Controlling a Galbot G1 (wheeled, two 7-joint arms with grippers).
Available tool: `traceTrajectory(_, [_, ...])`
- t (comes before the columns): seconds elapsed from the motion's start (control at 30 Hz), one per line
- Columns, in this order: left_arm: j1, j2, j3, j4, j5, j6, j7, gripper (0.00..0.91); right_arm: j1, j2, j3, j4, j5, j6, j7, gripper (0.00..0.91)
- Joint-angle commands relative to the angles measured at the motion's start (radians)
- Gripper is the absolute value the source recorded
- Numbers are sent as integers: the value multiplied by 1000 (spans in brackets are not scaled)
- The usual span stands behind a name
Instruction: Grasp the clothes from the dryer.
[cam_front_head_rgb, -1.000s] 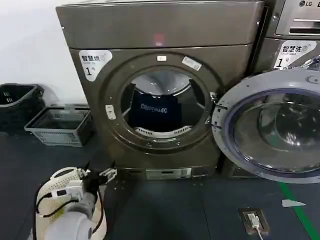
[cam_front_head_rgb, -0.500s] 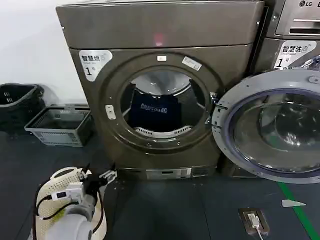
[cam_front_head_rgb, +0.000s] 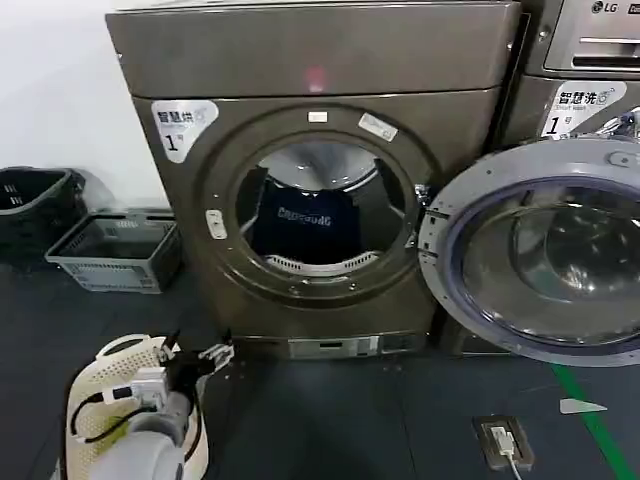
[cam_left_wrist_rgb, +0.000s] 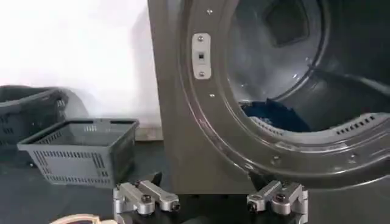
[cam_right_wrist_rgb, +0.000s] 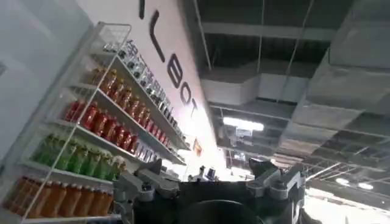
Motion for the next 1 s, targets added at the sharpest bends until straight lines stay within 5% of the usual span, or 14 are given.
traceTrajectory(0.03, [0, 0, 0, 6, 0, 49, 0, 907, 1, -1, -1, 0, 2, 0, 1, 907])
traceTrajectory(1.0, [12, 0, -1, -5, -12, 49, 9, 907, -1, -3, 5, -10, 14, 3, 5, 907])
